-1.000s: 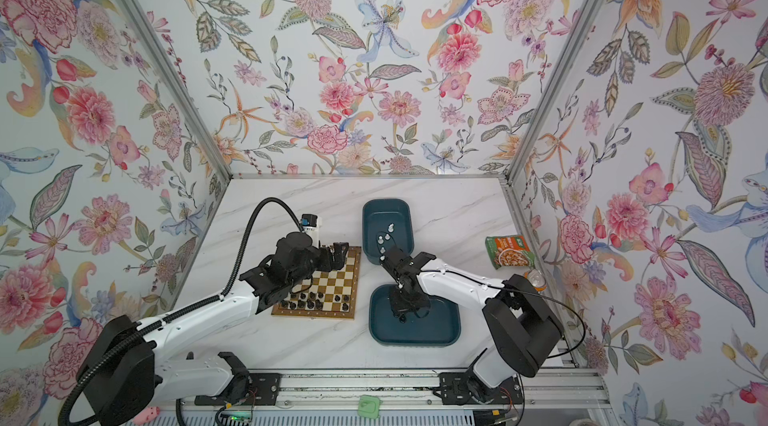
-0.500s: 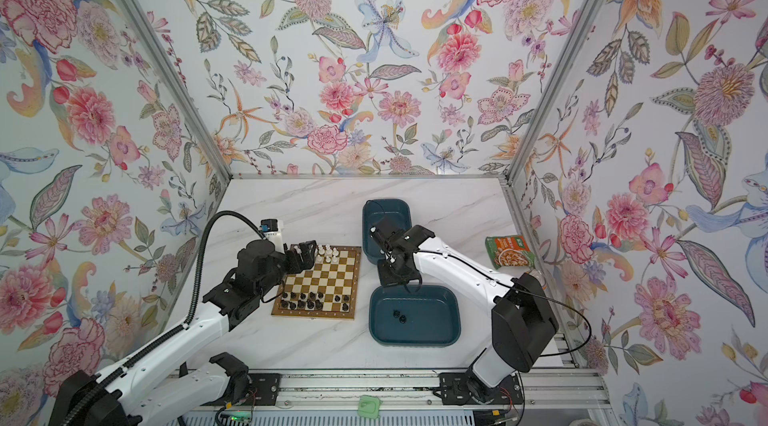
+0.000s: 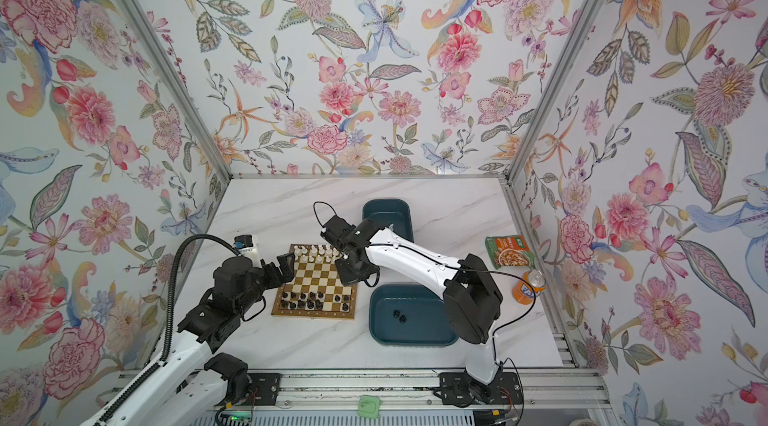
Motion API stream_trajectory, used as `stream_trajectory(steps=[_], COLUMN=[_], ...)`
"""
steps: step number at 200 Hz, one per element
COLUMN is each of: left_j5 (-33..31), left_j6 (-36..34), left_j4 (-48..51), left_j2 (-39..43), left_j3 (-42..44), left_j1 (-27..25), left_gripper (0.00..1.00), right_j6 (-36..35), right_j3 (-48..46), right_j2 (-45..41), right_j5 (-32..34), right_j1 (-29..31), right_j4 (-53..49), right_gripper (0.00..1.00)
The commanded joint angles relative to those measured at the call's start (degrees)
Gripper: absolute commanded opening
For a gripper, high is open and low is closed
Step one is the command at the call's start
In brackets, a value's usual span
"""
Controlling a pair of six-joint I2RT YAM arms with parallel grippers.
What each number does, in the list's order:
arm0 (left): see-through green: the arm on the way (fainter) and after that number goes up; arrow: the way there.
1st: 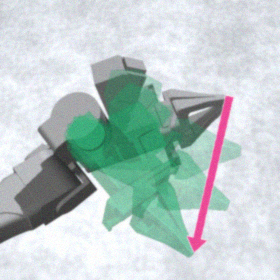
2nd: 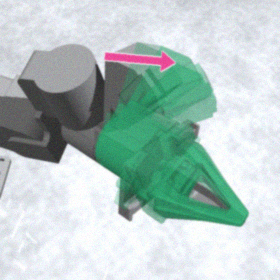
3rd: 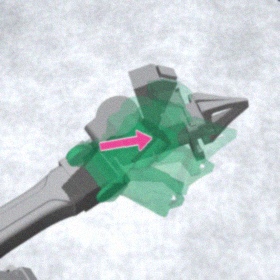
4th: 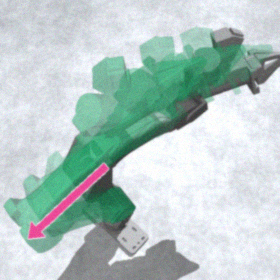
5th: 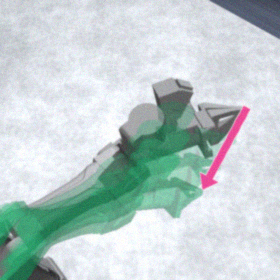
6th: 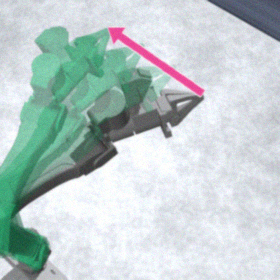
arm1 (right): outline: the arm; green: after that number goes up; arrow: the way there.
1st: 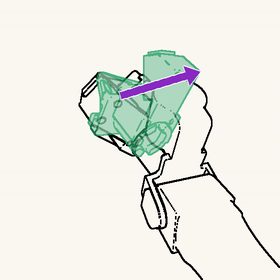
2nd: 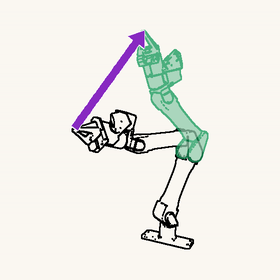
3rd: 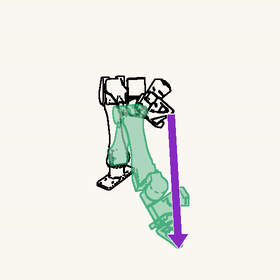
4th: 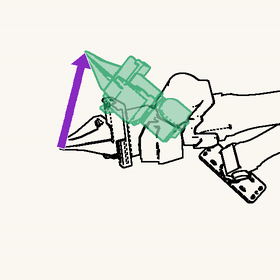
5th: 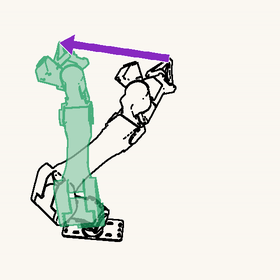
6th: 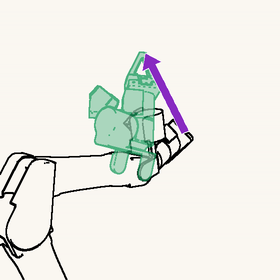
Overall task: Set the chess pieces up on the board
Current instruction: 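Carry the pawn with the right gripper over the board's near rank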
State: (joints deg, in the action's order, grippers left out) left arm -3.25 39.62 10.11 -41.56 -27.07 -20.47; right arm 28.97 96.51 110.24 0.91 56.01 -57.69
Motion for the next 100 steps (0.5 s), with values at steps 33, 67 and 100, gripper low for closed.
stream_trajectory(steps=[33,67,100], left_j5=[2.3,3.7,3.8], left_j6=[0.0,-0.5,-1.2], left_j4=[7.7,7.2,6.9], left_j2=[0.2,-2.8,-3.6], left_j3=[1.3,0.7,0.3], left_j1=[6.9,11.2,12.4], left_gripper=[0.99,0.99,0.99], right_j6=[1.9,2.6,2.8], right_j3=[8.1,11.4,13.4], right_j2=[8.2,12.1,14.7], right_j5=[-0.6,-0.5,-0.5], right_j1=[4.5,6.2,6.8], right_j4=[-1.7,-1.7,-1.7], right_gripper=[0.06,0.06,0.06])
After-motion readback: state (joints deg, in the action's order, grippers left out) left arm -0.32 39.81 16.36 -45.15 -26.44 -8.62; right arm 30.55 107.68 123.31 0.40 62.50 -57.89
